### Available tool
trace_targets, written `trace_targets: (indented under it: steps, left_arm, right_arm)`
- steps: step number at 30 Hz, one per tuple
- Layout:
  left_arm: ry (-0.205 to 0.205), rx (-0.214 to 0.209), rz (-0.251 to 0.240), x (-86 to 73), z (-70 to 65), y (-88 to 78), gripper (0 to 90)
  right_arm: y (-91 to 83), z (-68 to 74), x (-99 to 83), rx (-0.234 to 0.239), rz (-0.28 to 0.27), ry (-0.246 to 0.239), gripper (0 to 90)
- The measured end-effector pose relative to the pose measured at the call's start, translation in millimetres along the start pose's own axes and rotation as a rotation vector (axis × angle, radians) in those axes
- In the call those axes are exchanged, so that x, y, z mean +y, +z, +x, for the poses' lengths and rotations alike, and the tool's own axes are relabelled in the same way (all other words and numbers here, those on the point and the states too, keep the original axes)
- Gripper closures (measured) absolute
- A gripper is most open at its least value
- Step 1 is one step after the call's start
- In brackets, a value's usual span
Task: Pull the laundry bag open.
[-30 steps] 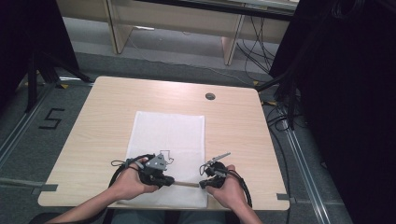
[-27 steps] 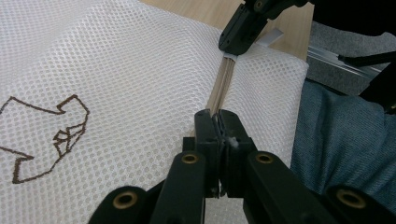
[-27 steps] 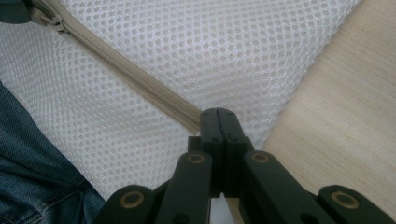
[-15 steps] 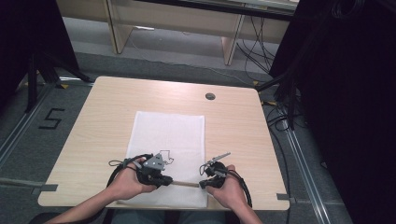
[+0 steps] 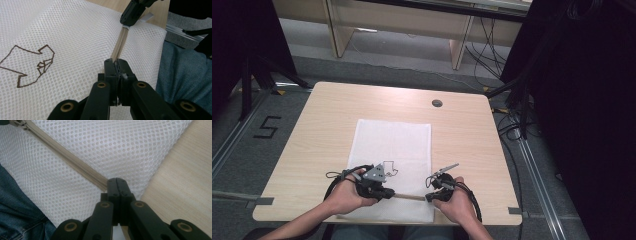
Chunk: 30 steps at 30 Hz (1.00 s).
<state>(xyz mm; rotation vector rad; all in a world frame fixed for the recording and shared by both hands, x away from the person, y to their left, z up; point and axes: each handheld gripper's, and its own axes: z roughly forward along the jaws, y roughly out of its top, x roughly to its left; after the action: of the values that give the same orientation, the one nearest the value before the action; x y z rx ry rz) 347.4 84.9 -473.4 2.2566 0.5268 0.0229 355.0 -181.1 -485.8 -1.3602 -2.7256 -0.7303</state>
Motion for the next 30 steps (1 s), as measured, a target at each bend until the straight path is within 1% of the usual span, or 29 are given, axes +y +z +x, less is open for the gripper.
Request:
trace_targets:
  steps: [1, 2, 3, 4, 5, 7, 10, 11, 15, 16, 18, 19, 22, 23, 24, 26, 27, 28, 29, 30]
  left_arm:
    - [0.0, 0.003, 0.003, -0.3, -0.1, -0.5, 87.4]
    - [-0.021, 0.006, -0.001, -1.0, -0.8, -0.7, 87.4]
    - [0.002, 0.009, 0.005, -1.0, 0.8, -2.1, 87.4]
    - [-0.004, 0.004, -0.001, -1.7, 1.0, -2.2, 87.4]
    - [-0.026, 0.009, -0.003, -2.6, 0.0, -2.3, 87.4]
    - [-0.008, 0.007, -0.004, -2.8, 1.3, -3.2, 87.4]
    - [-0.006, 0.012, -0.001, -3.2, 1.6, -4.7, 87.4]
    - [-0.029, 0.009, -0.006, -4.0, 0.8, -4.5, 87.4]
    - [-0.033, 0.008, -0.009, -4.6, 0.9, -5.1, 87.4]
    - [-0.01, 0.008, -0.005, -4.4, 2.9, -6.1, 87.4]
    - [-0.019, 0.007, -0.007, -5.0, 2.6, -6.5, 87.4]
    - [-0.035, 0.006, -0.01, -5.5, 2.0, -6.5, 87.4]
    - [-0.032, 0.009, -0.009, -5.3, 1.9, -7.2, 87.4]
    - [-0.015, 0.01, -0.007, -5.0, 2.9, -8.0, 87.4]
    - [-0.037, 0.011, -0.009, -5.6, 2.1, -8.1, 87.4]
    - [-0.03, 0.012, -0.005, -5.7, 2.6, -8.5, 87.4]
    - [-0.018, 0.008, -0.006, -5.7, 3.6, -8.7, 87.4]
    - [-0.039, 0.007, -0.011, -6.3, 2.7, -8.8, 87.4]
    - [-0.038, 0.009, -0.009, -6.7, 2.8, -9.3, 87.4]
    - [-0.018, 0.003, -0.012, -6.7, 4.4, -9.9, 87.4]
  right_arm:
    - [0.0, 0.0, 0.0, 0.0, 0.0, 0.001, 90.0]
    - [0.0, -0.1, -0.1, 0.0, -0.001, 0.001, 90.0]
    - [0.0, -0.1, 0.0, 0.001, 0.0, 0.001, 90.0]
    - [0.0, -0.1, 0.1, -0.001, 0.0, 0.0, 90.0]
    - [0.0, 0.0, 0.0, 0.0, 0.001, 0.001, 90.0]
    - [0.0, 0.0, 0.0, 0.0, 0.0, 0.001, 90.0]
    - [0.0, 0.0, 0.1, 0.0, 0.001, 0.001, 90.0]
    - [0.0, 0.0, 0.0, 0.0, 0.0, 0.001, 90.0]
    - [0.0, -0.1, 0.0, 0.0, -0.001, 0.002, 90.0]
    - [0.0, -0.1, 0.0, 0.0, -0.001, 0.002, 90.0]
    - [0.0, -0.3, 0.0, 0.001, -0.001, 0.003, 90.0]
    - [0.1, 0.0, 0.0, 0.004, -0.003, 0.006, 90.0]
    - [0.0, -0.2, 0.0, 0.001, -0.001, 0.003, 90.0]
    - [0.0, -0.2, -0.1, 0.001, -0.001, 0.002, 90.0]
    - [0.2, -0.7, 0.0, 0.003, -0.003, -0.004, 90.0]
    - [0.1, -0.2, -0.1, 0.001, -0.002, 0.002, 90.0]
    - [0.0, -0.1, -0.1, 0.0, -0.001, 0.003, 90.0]
    - [0.0, -0.1, -0.1, 0.001, -0.001, 0.003, 90.0]
    - [0.1, -0.3, -0.1, 0.001, -0.002, 0.001, 90.0]
    - [0.0, -0.2, -0.1, 0.001, -0.002, 0.004, 90.0]
